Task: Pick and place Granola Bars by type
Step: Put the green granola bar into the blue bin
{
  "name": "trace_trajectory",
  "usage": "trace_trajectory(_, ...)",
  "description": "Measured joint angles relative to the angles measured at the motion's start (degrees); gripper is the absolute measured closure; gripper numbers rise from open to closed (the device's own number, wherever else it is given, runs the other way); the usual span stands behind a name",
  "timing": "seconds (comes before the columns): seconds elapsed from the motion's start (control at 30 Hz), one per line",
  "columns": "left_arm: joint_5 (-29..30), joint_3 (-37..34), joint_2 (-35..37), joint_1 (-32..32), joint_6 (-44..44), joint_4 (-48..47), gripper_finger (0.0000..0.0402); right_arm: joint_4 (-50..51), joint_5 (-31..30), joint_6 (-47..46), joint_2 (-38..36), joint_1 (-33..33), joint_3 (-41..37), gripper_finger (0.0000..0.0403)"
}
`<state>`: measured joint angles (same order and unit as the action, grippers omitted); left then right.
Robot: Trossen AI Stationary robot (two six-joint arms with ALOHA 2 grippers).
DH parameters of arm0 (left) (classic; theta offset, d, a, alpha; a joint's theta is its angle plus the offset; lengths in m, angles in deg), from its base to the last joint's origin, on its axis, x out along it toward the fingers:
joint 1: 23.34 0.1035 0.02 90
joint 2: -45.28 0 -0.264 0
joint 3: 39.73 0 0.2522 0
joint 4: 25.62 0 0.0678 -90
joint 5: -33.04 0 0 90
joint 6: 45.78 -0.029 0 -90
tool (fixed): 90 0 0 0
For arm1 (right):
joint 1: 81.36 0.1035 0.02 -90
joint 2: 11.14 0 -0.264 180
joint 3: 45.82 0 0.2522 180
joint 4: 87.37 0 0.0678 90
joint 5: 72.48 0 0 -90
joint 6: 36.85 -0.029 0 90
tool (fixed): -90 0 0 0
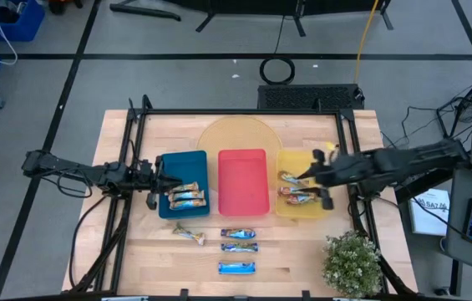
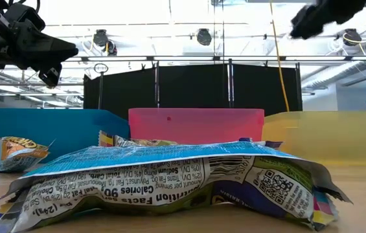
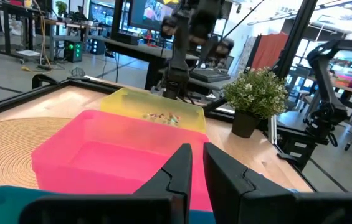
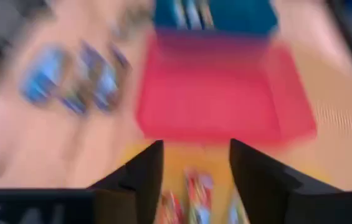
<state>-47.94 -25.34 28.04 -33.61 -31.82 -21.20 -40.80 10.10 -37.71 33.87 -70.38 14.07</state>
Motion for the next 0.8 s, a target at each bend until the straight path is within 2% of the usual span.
trace_trajectory(0.1,0.0,0.0,0.0,0.01,-0.01,-0.01,0.0355,-5.63,1.87,2.19,-9.51,0.03,-4.19,0.0299)
trace_trajectory(0.23,0.0,0.0,0.0,0.0,-0.11,0.0,0.0355,-12.73,-2.13,4.78,-19.78,-0.04,-10.67,0.0388)
trace_trajectory(0.47,0.47,0.0,-1.16,-0.04,-9.38,-2.78,0.0355,-16.9,-2.85,7.91,-28.82,-0.04,-18.83,0.0392)
trace_trajectory(0.63,3.64,-0.02,-3.81,-0.04,-9.46,-3.12,0.0355,-26.11,-2.76,12.21,-30.55,-0.04,-25.4,0.0399)
trace_trajectory(0.8,4.11,-0.02,-6.34,-0.04,-9.85,-3.07,0.0355,-32.78,1.2,14.98,-30.62,-0.04,-31.19,0.0402)
